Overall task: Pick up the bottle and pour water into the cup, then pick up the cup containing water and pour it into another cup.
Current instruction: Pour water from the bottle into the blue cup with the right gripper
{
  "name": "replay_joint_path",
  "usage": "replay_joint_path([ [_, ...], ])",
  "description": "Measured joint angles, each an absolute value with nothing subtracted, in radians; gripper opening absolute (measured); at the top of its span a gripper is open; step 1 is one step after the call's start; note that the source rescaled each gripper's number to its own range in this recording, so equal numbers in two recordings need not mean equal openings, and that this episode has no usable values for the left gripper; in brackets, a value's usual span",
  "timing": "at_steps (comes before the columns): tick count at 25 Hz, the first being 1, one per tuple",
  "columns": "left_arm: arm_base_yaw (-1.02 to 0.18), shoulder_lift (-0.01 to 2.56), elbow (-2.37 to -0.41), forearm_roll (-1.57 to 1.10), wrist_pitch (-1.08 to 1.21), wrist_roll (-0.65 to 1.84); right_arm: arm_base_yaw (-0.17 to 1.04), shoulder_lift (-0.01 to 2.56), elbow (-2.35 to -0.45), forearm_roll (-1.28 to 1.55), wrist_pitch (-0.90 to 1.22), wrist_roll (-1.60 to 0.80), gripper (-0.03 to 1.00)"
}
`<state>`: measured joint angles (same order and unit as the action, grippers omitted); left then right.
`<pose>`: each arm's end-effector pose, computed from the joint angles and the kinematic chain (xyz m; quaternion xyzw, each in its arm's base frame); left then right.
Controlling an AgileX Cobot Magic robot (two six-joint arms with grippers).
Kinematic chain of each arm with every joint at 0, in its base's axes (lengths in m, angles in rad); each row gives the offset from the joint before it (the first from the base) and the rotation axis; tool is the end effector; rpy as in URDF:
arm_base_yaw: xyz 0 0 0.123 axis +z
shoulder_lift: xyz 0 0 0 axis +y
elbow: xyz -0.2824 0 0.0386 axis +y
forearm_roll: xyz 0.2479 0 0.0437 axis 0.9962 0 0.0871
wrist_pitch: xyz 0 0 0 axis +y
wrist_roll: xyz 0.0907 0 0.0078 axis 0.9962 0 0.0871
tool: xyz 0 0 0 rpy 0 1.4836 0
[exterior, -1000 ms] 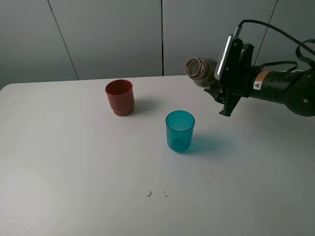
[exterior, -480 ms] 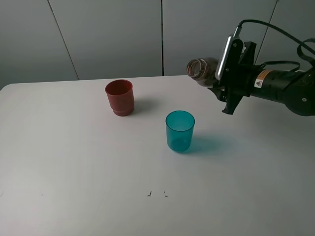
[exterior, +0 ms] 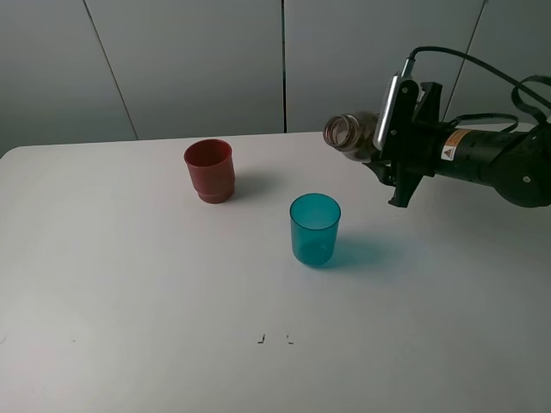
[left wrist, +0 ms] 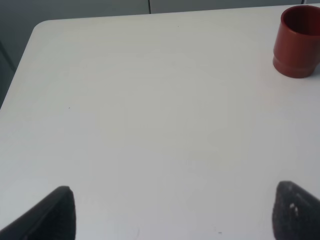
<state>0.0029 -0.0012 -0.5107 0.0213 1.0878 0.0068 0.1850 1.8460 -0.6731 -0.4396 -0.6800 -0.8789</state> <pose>-0.0074 0.0017 0.2780 0.0011 0.8571 0.0131 0.5149 0.3189 0.0844 0.1341 -0.6004 0.5923 -0.1626 0.5121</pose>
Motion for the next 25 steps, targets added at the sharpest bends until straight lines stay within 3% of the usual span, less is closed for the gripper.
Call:
replay_joint_path([
  [25, 0.003, -0.001, -0.511, 0.021, 1.088, 0.0, 0.185, 1.846, -0.673, -0.453, -0.682, -1.114, 0.0],
])
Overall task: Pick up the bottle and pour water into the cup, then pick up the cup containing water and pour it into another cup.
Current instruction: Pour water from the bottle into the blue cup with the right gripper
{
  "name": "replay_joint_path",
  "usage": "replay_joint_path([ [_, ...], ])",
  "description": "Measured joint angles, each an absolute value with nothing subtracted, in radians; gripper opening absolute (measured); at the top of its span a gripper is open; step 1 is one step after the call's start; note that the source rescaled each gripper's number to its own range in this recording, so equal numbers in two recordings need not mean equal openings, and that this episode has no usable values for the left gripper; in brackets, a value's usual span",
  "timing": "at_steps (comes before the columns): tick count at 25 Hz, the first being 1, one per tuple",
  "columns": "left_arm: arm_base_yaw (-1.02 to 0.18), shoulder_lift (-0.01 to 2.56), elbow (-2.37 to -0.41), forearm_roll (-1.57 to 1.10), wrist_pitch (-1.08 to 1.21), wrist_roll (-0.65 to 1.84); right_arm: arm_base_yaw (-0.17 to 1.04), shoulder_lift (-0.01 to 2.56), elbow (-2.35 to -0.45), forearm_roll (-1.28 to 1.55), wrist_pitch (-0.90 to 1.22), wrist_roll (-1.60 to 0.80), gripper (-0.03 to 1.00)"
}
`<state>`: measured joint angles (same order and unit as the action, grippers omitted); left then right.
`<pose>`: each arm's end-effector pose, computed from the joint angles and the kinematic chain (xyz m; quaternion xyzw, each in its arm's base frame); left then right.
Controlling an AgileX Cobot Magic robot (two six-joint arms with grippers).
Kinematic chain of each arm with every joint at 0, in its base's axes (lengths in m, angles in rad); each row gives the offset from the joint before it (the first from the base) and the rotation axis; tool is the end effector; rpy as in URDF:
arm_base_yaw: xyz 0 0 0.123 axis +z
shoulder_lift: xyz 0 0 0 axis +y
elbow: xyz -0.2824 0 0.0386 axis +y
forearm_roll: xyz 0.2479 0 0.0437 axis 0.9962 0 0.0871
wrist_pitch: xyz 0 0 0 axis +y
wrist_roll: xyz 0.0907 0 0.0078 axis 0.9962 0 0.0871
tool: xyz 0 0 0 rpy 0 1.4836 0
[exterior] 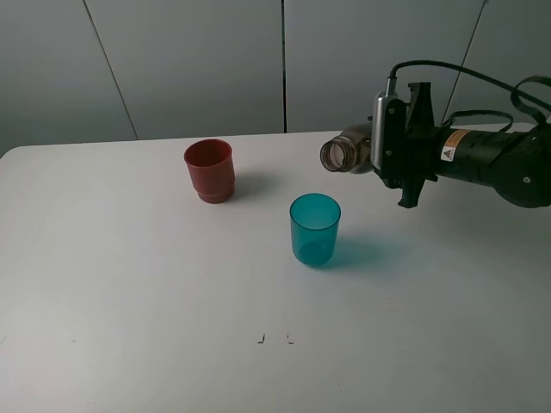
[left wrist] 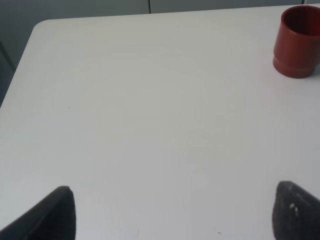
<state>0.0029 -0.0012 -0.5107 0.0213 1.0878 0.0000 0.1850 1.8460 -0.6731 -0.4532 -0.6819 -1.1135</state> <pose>-0.0074 0.0017 0.2780 -0.0019 0.8571 0.0114 0.5150 0.3186 0.0851 0.1341 -0.6697 0.5126 -0.2207 0.4899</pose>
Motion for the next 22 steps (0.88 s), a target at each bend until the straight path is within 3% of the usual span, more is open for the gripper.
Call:
replay_joint_path([
  [22, 0.003, -0.001, -0.511, 0.021, 1.088, 0.0, 0.185, 1.846, -0.702, -0.453, -0.668, -1.117, 0.0],
])
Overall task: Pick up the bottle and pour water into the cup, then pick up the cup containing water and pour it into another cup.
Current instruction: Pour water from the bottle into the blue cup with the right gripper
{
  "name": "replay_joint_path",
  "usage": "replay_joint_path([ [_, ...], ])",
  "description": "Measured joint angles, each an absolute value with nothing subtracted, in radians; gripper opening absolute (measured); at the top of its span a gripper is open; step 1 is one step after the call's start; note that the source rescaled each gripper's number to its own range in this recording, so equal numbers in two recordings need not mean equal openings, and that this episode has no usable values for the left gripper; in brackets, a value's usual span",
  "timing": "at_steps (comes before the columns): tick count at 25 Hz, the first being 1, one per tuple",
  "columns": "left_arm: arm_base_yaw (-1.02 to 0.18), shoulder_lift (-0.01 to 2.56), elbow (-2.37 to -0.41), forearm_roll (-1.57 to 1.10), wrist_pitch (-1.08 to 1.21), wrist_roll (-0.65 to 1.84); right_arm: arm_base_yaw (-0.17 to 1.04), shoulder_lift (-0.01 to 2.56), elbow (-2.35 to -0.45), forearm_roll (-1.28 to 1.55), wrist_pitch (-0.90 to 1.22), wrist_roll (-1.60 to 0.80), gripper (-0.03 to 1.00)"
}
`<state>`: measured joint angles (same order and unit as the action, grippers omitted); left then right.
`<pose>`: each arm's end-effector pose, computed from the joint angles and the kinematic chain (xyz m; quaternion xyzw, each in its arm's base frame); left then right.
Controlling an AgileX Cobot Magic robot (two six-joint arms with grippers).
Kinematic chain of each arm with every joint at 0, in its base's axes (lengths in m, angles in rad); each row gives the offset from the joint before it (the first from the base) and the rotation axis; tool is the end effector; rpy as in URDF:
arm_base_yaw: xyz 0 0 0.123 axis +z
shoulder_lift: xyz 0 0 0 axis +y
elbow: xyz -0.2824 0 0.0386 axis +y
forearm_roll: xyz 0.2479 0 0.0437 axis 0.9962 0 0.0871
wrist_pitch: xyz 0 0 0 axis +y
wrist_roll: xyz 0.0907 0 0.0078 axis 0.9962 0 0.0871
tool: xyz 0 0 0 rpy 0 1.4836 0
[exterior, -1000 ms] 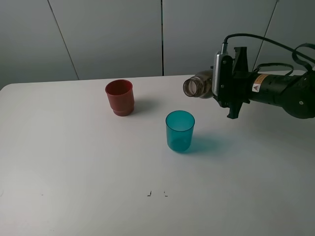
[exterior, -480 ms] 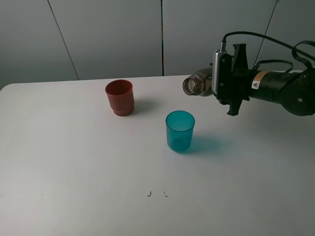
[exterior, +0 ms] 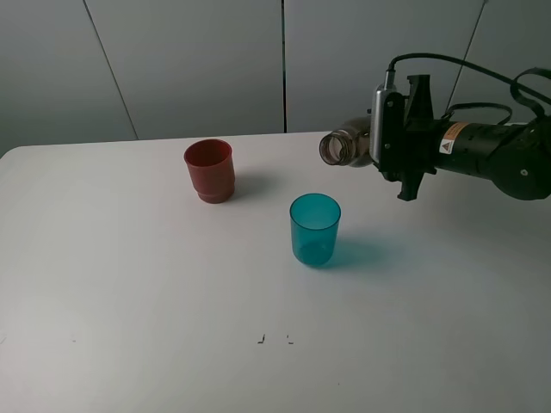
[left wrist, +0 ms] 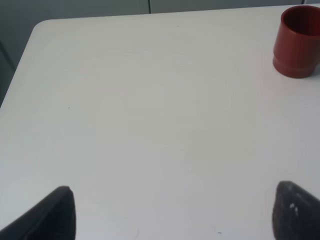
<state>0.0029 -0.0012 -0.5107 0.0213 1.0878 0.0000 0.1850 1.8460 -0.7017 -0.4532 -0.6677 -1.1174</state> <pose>-0.0074 0.0017 0.2780 -0.0019 0.8571 0.0114 0.5150 0.3252 0.0859 0.1392 -0.6687 0.5079 -0.2285 0.4926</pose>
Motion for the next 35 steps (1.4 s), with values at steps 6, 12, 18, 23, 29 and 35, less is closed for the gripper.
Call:
replay_joint_path([
  [6, 0.003, -0.001, -0.511, 0.021, 1.088, 0.0, 0.185, 1.846, -0.702, -0.453, -0.668, -1.115, 0.0],
  [12, 0.003, -0.001, -0.511, 0.021, 1.088, 0.0, 0.185, 1.863, -0.706, -0.457, -0.666, -1.115, 0.0],
  [18, 0.003, -0.001, -0.511, 0.021, 1.088, 0.0, 0.185, 1.867, -0.713, -0.461, -0.661, -1.14, 0.0],
  [23, 0.003, -0.001, -0.511, 0.021, 1.088, 0.0, 0.185, 1.867, -0.715, -0.461, -0.672, -1.168, 0.0],
  [29, 0.003, -0.001, -0.511, 0.021, 1.088, 0.0, 0.185, 1.867, -0.724, -0.461, -0.678, -1.183, 0.0],
  [35, 0.003, -0.001, -0.511, 0.021, 1.088, 0.0, 0.188, 1.867, -0.724, -0.487, -0.678, -1.186, 0.0],
])
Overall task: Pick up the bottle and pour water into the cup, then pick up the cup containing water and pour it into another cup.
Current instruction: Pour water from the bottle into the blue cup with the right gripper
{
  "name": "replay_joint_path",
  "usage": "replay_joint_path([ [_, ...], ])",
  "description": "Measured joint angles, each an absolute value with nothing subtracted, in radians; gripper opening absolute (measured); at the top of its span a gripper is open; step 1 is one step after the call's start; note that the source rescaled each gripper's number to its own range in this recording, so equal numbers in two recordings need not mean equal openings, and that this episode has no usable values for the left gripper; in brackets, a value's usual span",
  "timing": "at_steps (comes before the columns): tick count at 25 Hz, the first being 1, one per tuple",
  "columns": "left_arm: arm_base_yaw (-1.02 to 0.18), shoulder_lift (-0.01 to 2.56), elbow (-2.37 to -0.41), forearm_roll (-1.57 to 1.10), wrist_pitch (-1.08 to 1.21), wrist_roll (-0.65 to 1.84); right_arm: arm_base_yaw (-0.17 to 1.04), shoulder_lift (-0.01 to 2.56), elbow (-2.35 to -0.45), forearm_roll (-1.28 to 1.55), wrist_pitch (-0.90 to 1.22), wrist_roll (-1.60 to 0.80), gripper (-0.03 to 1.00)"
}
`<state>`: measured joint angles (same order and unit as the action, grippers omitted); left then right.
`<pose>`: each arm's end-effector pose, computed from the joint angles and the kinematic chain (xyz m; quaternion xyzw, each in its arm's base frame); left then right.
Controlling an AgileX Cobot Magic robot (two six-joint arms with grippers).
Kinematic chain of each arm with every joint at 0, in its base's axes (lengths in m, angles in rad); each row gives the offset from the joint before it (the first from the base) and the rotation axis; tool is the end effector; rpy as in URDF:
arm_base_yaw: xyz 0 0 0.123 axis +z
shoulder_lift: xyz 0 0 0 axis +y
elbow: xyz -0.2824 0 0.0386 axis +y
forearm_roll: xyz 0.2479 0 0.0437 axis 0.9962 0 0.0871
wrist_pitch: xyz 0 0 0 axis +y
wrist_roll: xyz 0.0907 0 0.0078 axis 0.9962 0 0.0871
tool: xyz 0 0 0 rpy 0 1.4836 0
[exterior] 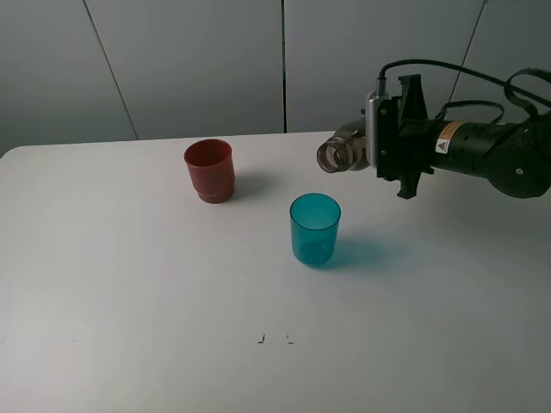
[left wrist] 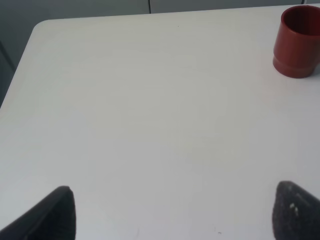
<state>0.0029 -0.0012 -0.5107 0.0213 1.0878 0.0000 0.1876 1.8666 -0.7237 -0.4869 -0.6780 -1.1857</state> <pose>-0.0074 0.0017 0.2780 -0.0019 0.8571 0.0114 0.5150 0.3297 0.0897 0.1375 -0.6948 0.4686 -0.2437 0.4881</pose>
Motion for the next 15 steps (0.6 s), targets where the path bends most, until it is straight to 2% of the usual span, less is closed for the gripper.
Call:
replay_joint_path([
  [15, 0.003, -0.001, -0.511, 0.021, 1.088, 0.0, 0.221, 1.867, -0.724, -0.504, -0.678, -1.208, 0.0],
])
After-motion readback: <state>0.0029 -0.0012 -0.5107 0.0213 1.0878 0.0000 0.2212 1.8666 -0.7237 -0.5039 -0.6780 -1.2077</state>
